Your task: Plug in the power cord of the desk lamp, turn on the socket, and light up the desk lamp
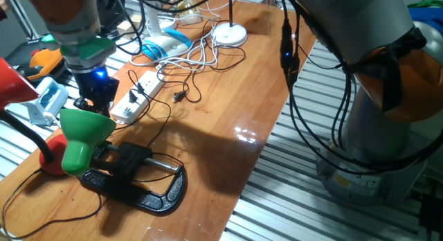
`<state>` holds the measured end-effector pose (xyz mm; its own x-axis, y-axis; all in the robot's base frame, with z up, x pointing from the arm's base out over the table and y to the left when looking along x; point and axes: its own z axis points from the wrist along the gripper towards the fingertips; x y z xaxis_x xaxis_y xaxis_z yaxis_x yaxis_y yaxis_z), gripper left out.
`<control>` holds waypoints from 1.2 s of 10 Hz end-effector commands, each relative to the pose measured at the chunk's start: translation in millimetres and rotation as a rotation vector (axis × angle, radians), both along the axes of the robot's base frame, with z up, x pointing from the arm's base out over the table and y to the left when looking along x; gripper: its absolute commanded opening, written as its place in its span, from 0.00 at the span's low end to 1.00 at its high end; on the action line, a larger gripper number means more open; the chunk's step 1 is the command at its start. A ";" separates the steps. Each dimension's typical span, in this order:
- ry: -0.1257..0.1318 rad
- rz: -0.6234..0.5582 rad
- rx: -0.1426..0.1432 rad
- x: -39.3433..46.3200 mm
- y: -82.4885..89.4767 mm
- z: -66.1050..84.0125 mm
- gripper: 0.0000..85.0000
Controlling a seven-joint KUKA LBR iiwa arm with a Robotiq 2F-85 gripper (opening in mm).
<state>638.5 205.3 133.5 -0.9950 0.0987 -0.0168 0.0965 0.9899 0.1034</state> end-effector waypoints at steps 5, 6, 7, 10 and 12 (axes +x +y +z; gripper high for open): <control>-0.040 -0.006 0.043 -5.1 -1.2 -8.7 0.00; -0.043 -0.006 0.052 -9.0 -2.0 -16.2 0.00; -0.036 -0.015 0.071 -12.9 -3.4 -22.0 0.00; -0.027 -0.034 0.092 -29.0 0.4 -34.6 0.00; -0.012 -0.047 0.101 -40.6 3.7 -38.2 0.00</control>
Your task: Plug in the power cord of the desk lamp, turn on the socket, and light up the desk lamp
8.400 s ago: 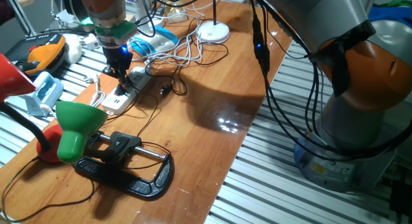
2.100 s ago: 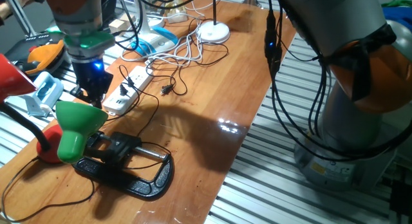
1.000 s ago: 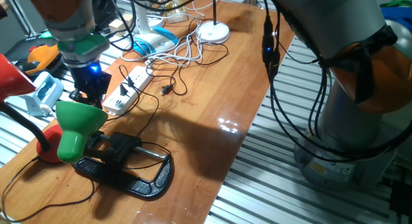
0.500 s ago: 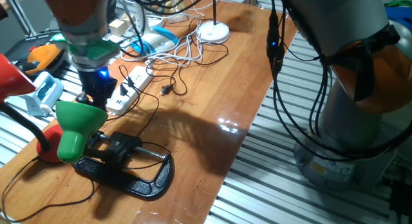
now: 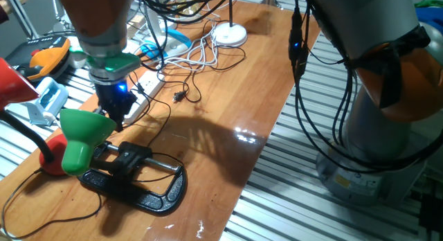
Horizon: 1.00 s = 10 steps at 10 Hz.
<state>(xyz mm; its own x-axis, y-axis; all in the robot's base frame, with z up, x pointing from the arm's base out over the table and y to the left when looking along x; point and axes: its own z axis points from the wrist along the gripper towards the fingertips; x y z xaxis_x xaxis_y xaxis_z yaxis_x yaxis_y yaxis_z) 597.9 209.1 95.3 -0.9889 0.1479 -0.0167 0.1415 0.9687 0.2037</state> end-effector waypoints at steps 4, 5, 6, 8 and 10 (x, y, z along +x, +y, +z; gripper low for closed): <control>-0.001 -0.001 0.000 -16.4 8.7 -6.1 0.00; 0.000 -0.004 0.008 -19.9 8.8 -8.9 0.00; 0.005 -0.006 0.011 -22.0 8.7 -8.8 0.00; 0.013 -0.006 0.008 -26.9 10.0 -6.6 0.00; 0.014 -0.011 0.012 -31.9 13.7 -8.8 0.00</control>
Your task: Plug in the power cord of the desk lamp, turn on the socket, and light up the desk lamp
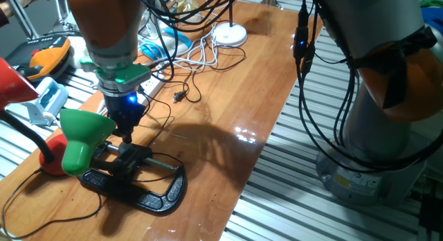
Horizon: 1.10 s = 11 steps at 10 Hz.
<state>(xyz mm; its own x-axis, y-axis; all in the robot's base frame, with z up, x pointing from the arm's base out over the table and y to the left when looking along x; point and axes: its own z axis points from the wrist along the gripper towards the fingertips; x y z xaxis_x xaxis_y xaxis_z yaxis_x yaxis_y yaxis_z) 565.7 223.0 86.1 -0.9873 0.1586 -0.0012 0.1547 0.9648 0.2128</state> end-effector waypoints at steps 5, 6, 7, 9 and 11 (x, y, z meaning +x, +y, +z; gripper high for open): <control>0.003 -0.006 0.007 -4.4 3.6 -5.9 0.00; 0.002 -0.003 0.006 -4.3 3.8 -6.0 0.00; 0.003 0.002 0.006 -4.5 3.8 -6.0 0.00; -0.002 0.003 0.012 -4.5 3.9 -6.0 0.00; -0.011 0.008 0.001 -4.5 3.9 -6.0 0.00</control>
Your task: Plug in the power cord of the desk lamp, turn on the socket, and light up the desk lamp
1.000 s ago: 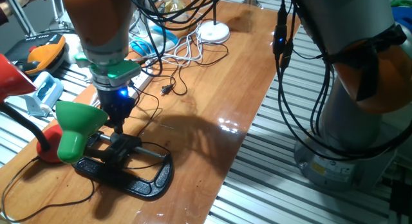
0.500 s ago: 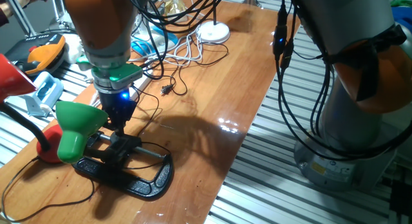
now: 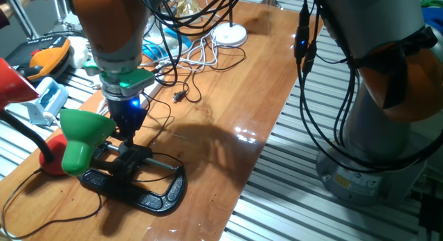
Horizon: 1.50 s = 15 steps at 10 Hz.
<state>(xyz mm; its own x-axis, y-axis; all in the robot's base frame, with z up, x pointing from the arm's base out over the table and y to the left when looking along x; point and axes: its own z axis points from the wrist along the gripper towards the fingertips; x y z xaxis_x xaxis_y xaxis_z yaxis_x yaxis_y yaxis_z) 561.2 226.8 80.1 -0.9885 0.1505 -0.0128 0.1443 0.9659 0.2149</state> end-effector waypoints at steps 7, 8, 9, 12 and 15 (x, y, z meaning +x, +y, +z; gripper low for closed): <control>0.001 0.005 0.021 0.0 0.1 0.0 0.00; 0.001 0.005 0.035 -0.9 1.0 0.1 0.00; 0.003 0.002 0.038 -3.0 3.8 1.7 0.00; 0.011 0.004 0.041 -4.7 7.3 4.3 0.00; 0.013 0.006 0.045 -6.6 9.9 0.8 0.00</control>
